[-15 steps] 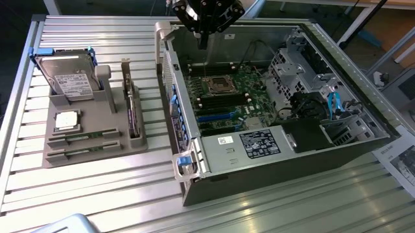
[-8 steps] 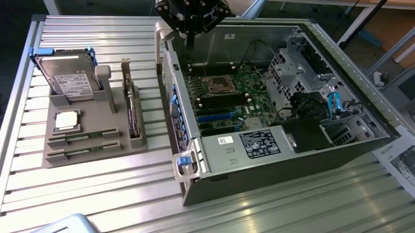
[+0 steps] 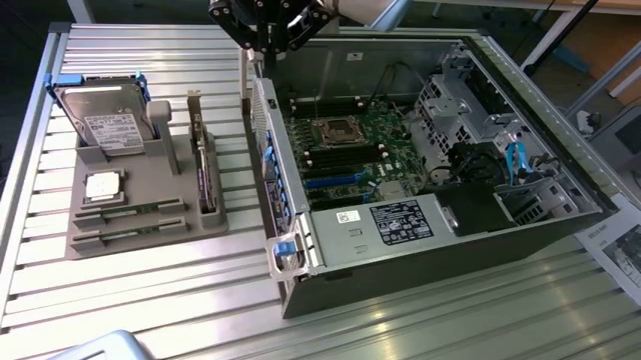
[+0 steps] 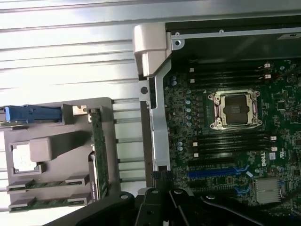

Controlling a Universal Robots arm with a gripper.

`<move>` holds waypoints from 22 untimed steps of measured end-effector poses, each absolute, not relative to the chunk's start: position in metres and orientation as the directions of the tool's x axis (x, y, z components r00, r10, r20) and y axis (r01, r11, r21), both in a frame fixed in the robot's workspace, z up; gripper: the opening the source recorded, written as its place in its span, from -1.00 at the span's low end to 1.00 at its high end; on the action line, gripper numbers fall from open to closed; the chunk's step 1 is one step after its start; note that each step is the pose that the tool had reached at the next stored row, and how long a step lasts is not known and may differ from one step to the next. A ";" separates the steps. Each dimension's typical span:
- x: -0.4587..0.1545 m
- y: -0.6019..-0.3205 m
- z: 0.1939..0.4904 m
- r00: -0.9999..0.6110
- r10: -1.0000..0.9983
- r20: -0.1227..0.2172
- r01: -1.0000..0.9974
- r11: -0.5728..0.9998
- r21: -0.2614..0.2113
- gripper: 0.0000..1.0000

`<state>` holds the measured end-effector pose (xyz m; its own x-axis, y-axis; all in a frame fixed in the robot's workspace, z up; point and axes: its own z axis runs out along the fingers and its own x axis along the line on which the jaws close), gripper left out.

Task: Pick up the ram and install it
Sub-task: 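Reach for the ram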

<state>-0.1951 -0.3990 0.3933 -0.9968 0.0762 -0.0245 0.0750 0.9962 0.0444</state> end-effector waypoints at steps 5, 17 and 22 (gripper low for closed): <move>-0.219 -0.399 0.393 -0.997 0.076 -0.025 0.075 0.996 0.044 -0.80; -0.287 -0.399 0.393 -0.997 0.076 -0.024 0.075 0.996 0.044 -0.80; -0.311 -0.399 0.393 -0.997 0.076 -0.024 0.075 0.996 0.044 -0.80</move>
